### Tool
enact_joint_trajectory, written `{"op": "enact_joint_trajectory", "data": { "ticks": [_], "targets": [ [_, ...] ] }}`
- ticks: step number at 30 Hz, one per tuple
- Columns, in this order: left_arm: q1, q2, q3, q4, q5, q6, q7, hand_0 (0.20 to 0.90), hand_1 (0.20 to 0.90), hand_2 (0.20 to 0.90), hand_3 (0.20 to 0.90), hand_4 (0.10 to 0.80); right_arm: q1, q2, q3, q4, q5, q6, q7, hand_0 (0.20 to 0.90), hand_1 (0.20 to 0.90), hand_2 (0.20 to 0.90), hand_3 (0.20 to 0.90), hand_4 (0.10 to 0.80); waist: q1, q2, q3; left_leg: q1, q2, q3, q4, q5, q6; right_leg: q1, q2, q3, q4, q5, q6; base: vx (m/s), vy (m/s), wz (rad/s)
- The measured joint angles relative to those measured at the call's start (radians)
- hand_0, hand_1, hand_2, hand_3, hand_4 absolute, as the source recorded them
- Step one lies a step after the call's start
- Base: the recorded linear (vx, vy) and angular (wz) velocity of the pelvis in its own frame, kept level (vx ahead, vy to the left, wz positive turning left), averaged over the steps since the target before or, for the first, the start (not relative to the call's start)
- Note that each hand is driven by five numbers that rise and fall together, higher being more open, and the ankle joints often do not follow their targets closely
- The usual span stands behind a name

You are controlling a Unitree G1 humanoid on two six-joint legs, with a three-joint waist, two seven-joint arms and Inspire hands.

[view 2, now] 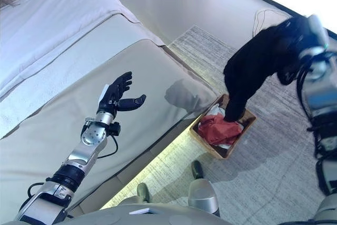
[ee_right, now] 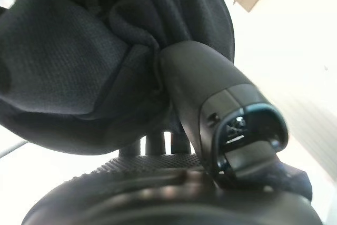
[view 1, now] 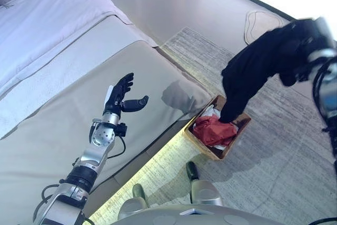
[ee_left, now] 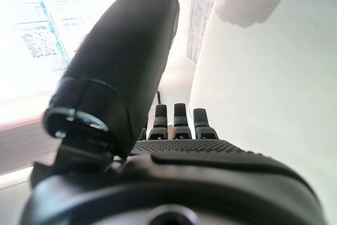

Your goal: Pick up the clothes from the bed and place them into the basket

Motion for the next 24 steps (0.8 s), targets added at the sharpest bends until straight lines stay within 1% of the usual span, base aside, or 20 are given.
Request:
{"op": "enact_joint_trajectory", "data": {
  "ticks": [4,8,11,12,15,21,24],
  "targets": [
    [0.005,-0.001,0.000,0.000,0.001,0.000,0.008,0.900,0.900,0.900,0.900,0.800,0.123,0.096,0.001,0.006,-0.052,-0.002,0.018,0.300,0.300,0.300,0.200,0.100,-0.002,0.000,0.000,0.000,0.000,0.002,0.000,0.000,0.000,-0.002,0.000,0.002,0.000,0.000,0.000,-0.016,-0.005,0.00],
    [0.005,-0.002,-0.001,0.000,0.001,0.001,0.013,0.900,0.900,0.900,0.900,0.800,0.153,0.141,0.004,0.057,-0.061,-0.003,0.017,0.300,0.300,0.300,0.200,0.100,-0.004,0.001,0.000,0.000,0.001,0.007,0.000,0.000,0.000,-0.005,0.000,0.004,0.000,0.000,0.000,-0.002,-0.012,-0.03],
    [0.005,-0.002,-0.001,-0.002,0.001,0.001,0.016,0.900,0.900,0.900,0.900,0.800,0.154,0.159,0.005,0.147,-0.082,-0.018,0.011,0.300,0.300,0.300,0.200,0.100,0.000,0.001,-0.001,0.000,0.006,0.006,0.000,0.001,-0.002,-0.004,0.005,0.003,0.000,0.004,-0.003,-0.007,-0.035,0.00],
    [0.006,-0.001,-0.001,-0.002,0.001,0.001,0.020,0.900,0.900,0.900,0.900,0.800,0.154,0.164,0.005,0.167,-0.083,-0.018,0.010,0.300,0.300,0.300,0.200,0.100,0.002,0.001,-0.001,0.000,0.008,0.006,0.000,0.002,-0.003,-0.005,0.007,0.003,0.000,0.007,0.002,-0.006,-0.038,0.00],
    [0.007,-0.001,-0.001,-0.002,0.001,0.002,0.027,0.900,0.900,0.900,0.900,0.800,0.154,0.185,0.006,0.221,-0.083,-0.025,-0.019,0.300,0.300,0.300,0.200,0.100,0.004,0.002,-0.001,-0.001,0.014,0.005,0.000,0.004,-0.006,-0.005,0.008,0.002,0.000,0.008,0.002,-0.010,-0.046,0.00],
    [0.007,-0.001,-0.021,-0.003,0.001,0.003,0.025,0.900,0.900,0.900,0.900,0.800,0.154,0.210,0.027,0.281,-0.077,-0.025,-0.064,0.300,0.300,0.300,0.200,0.100,0.007,0.010,-0.005,-0.013,0.014,0.000,-0.001,0.006,-0.009,-0.014,0.006,-0.002,-0.001,0.008,0.001,-0.021,-0.057,0.02],
    [0.011,-0.001,-0.037,-0.004,0.001,0.003,0.020,0.900,0.900,0.900,0.900,0.800,0.154,0.222,0.036,0.302,-0.070,-0.023,-0.074,0.300,0.300,0.300,0.200,0.100,0.016,0.024,-0.013,-0.019,0.014,0.000,-0.001,0.006,-0.009,-0.021,0.005,-0.001,-0.001,0.008,0.001,-0.010,-0.041,-0.01]
  ]
}}
